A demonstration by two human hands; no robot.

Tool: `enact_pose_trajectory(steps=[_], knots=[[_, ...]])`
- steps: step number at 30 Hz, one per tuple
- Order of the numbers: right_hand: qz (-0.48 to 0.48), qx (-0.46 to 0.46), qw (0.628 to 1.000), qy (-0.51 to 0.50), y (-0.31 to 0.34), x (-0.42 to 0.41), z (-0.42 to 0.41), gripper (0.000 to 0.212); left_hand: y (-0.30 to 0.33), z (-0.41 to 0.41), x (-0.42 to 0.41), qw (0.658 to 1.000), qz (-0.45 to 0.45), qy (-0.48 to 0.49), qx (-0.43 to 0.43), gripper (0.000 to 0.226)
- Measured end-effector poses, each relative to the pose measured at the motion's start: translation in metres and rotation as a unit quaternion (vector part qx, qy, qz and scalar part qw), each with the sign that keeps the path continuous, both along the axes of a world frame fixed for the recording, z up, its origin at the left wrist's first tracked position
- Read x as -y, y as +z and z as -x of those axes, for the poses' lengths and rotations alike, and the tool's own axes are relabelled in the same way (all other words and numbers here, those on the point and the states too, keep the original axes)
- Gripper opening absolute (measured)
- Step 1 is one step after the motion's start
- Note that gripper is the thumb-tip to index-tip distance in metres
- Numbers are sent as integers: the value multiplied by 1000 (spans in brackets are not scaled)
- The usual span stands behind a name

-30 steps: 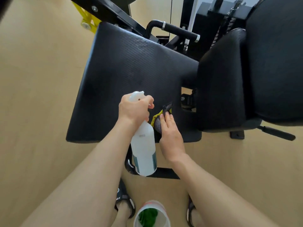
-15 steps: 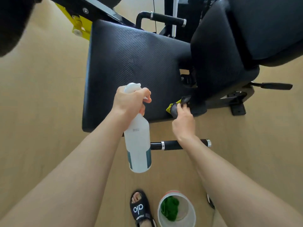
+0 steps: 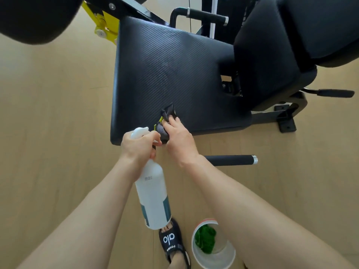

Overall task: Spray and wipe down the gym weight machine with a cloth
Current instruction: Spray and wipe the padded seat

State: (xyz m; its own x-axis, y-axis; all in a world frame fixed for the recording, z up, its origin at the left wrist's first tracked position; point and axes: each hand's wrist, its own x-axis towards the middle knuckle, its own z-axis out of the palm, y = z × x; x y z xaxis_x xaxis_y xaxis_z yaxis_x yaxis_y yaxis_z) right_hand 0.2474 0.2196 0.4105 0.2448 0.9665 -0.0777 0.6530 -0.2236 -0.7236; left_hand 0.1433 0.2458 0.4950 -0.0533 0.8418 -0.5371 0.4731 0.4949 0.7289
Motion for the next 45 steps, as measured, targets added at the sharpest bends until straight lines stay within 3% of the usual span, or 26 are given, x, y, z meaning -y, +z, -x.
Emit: enact_pose_trajectory(steps=[6, 9, 18, 23, 26, 31, 38, 43, 45], knots=[[26, 45, 995, 81, -9, 60, -22, 29, 4, -9, 15, 998, -1, -47, -32, 22], [43, 38, 996, 67, -12, 89, -29, 42, 6, -19, 27, 996, 2, -81, -42, 20], [-14, 130, 990, 56, -23, 136, -79, 53, -11, -39, 58, 990, 20, -128, -60, 24], [73, 136, 986, 56, -25, 155, -114, 62, -17, -44, 67, 990, 38, -126, -54, 19], [124, 116, 981, 91, -12, 139, -101, 61, -22, -49, 76, 989, 34, -129, -55, 18], [162, 172, 963, 130, -17, 118, -73, 73, -30, -50, 82, 991, 29, -119, -55, 21], [201, 195, 953, 113, -23, 93, -74, 40, -37, -51, 73, 990, 4, -127, -58, 17], [378, 98, 902, 186, -20, 57, -92, 25, -41, -50, 68, 989, -3, -133, -65, 18], [391, 83, 896, 191, -20, 55, -96, 22, -42, -50, 67, 989, -3, -132, -64, 18]])
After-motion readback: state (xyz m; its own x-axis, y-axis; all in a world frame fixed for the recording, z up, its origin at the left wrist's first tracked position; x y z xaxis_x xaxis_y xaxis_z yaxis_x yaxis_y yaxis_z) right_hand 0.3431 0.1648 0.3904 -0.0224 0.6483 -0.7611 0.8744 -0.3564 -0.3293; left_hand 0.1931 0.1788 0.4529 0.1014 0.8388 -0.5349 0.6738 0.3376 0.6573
